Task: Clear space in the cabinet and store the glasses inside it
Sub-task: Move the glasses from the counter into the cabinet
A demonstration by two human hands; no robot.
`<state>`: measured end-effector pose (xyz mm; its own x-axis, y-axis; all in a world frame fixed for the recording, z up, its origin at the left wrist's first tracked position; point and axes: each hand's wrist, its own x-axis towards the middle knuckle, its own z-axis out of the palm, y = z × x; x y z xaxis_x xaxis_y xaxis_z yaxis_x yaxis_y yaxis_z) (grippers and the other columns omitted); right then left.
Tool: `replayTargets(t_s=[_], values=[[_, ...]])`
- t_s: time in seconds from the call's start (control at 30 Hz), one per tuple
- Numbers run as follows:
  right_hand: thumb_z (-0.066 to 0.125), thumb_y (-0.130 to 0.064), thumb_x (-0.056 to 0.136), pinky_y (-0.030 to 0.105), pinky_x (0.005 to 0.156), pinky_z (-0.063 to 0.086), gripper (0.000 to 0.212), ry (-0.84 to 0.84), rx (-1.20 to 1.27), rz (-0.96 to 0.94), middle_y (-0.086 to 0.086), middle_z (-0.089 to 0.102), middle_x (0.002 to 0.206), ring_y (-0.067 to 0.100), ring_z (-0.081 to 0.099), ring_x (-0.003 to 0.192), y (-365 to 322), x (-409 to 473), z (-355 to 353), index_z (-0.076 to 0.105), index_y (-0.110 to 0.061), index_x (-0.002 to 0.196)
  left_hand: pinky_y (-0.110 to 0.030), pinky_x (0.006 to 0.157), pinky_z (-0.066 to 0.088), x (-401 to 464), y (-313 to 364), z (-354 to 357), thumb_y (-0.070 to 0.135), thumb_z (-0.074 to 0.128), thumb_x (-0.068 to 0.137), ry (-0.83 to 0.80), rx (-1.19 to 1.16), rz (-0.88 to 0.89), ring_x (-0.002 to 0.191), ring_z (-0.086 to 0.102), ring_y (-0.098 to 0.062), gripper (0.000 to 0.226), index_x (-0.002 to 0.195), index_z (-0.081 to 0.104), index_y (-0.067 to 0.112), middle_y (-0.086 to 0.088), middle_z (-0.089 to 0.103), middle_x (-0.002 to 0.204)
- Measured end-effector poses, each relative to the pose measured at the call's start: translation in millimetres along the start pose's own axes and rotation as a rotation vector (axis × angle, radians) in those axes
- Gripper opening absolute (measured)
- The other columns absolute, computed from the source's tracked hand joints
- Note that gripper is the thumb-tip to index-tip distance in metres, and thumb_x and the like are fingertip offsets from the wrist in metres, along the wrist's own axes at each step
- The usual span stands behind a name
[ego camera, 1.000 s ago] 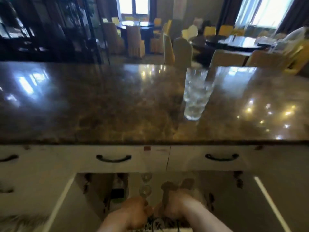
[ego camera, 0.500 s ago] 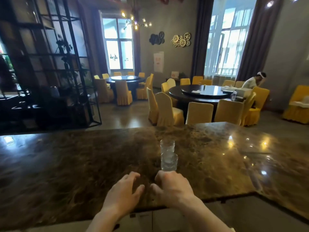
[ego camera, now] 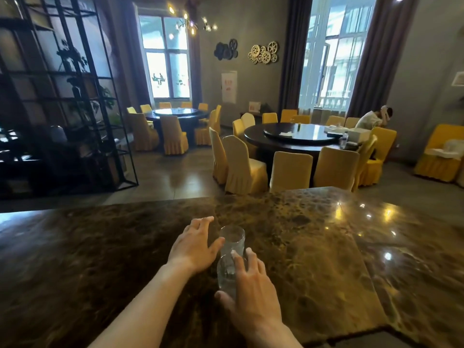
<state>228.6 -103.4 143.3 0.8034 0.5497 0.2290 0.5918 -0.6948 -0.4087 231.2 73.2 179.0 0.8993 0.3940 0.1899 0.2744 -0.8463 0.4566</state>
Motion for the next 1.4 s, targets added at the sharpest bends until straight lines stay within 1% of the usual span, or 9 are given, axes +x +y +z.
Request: replayTargets(t_s=[0.13,0.27,0.37,0.5,0.63,0.77,0.9,1.13,1.4], values=[[0.071,-0.060,0.079,0.042,0.113,0.040,0.104,-0.084,0.011,0.008,0.004,0.006,0.166,0.026,0.016,0.150,10.8,18.1,15.3,0.005,-0.035,0.154,-0.041,0.099,0.047,39.9,11.0,19.8,0.068,0.059,0.081,-0.093,0.005,-0.027,0.132,0.044,-0.022,0.079,0.146,0.026,0.039,0.002,0.037,0.150],[0.075,-0.057,0.075,0.036,0.106,0.045,0.105,-0.118,0.036,0.009,0.002,0.014,0.161,0.022,0.033,0.140,18.6,29.1,28.2,0.008,-0.031,0.152,-0.043,0.097,0.049,61.6,23.2,44.1,0.074,0.066,0.069,-0.235,0.082,-0.046,0.129,0.048,-0.027,0.096,0.148,0.022,0.041,-0.001,0.038,0.149],[0.079,-0.052,0.074,0.033,0.102,0.047,0.104,-0.103,0.066,0.031,-0.002,0.018,0.155,0.018,0.038,0.133,24.2,35.1,34.1,0.013,-0.029,0.151,-0.043,0.095,0.051,69.5,29.1,60.6,0.067,0.075,0.066,-0.283,0.117,-0.088,0.126,0.050,-0.031,0.102,0.149,0.022,0.039,-0.004,0.039,0.148],[0.081,-0.049,0.072,0.030,0.096,0.050,0.105,-0.083,0.110,0.039,-0.007,0.023,0.142,0.014,0.042,0.124,28.5,37.7,37.8,0.011,-0.030,0.148,-0.038,0.092,0.054,76.4,29.9,70.8,0.049,0.081,0.072,-0.199,0.145,-0.091,0.124,0.053,-0.028,0.096,0.150,0.027,0.032,-0.005,0.042,0.145],[0.081,-0.050,0.071,0.027,0.096,0.049,0.104,-0.077,0.148,0.042,-0.006,0.023,0.139,0.013,0.044,0.121,24.1,38.0,35.2,0.013,-0.030,0.147,-0.034,0.089,0.055,79.7,25.7,70.8,0.044,0.083,0.071,-0.173,0.106,-0.072,0.117,0.055,-0.024,0.086,0.143,0.038,0.031,-0.002,0.048,0.136],[0.082,-0.042,0.074,0.026,0.094,0.050,0.097,-0.075,0.160,0.048,-0.004,0.025,0.139,0.013,0.045,0.120,17.4,37.1,32.7,0.018,-0.029,0.146,-0.032,0.086,0.055,70.8,17.9,66.0,0.047,0.085,0.069,-0.091,0.056,-0.069,0.112,0.057,-0.020,0.079,0.136,0.046,0.031,0.001,0.053,0.128],[0.083,-0.037,0.072,0.026,0.091,0.052,0.105,-0.074,0.147,0.075,-0.003,0.026,0.135,0.015,0.048,0.117,10.6,36.4,31.0,0.015,-0.026,0.152,-0.031,0.088,0.050,60.1,8.1,40.5,0.050,0.084,0.067,0.025,0.027,-0.080,0.116,0.055,-0.021,0.081,0.136,0.047,0.033,0.003,0.052,0.130],[0.085,-0.035,0.067,0.028,0.086,0.056,0.091,-0.046,0.120,0.114,-0.003,0.033,0.128,0.018,0.058,0.108,-6.6,24.1,23.6,0.039,-0.019,0.143,-0.030,0.088,0.049,22.2,-11.3,-46.4,0.054,0.085,0.063,0.195,0.028,-0.039,0.106,0.060,-0.018,0.082,0.133,0.051,0.031,0.002,0.056,0.125],[0.084,-0.043,0.066,0.027,0.074,0.058,0.076,0.022,0.066,0.035,-0.002,0.037,0.118,0.019,0.064,0.090,-38.4,-23.8,3.6,0.049,-0.018,0.130,-0.035,0.092,0.052,-60.9,-54.3,-95.6,0.057,0.085,0.059,0.196,0.074,-0.018,0.104,0.063,-0.016,0.085,0.133,0.050,0.034,0.005,0.057,0.126]])
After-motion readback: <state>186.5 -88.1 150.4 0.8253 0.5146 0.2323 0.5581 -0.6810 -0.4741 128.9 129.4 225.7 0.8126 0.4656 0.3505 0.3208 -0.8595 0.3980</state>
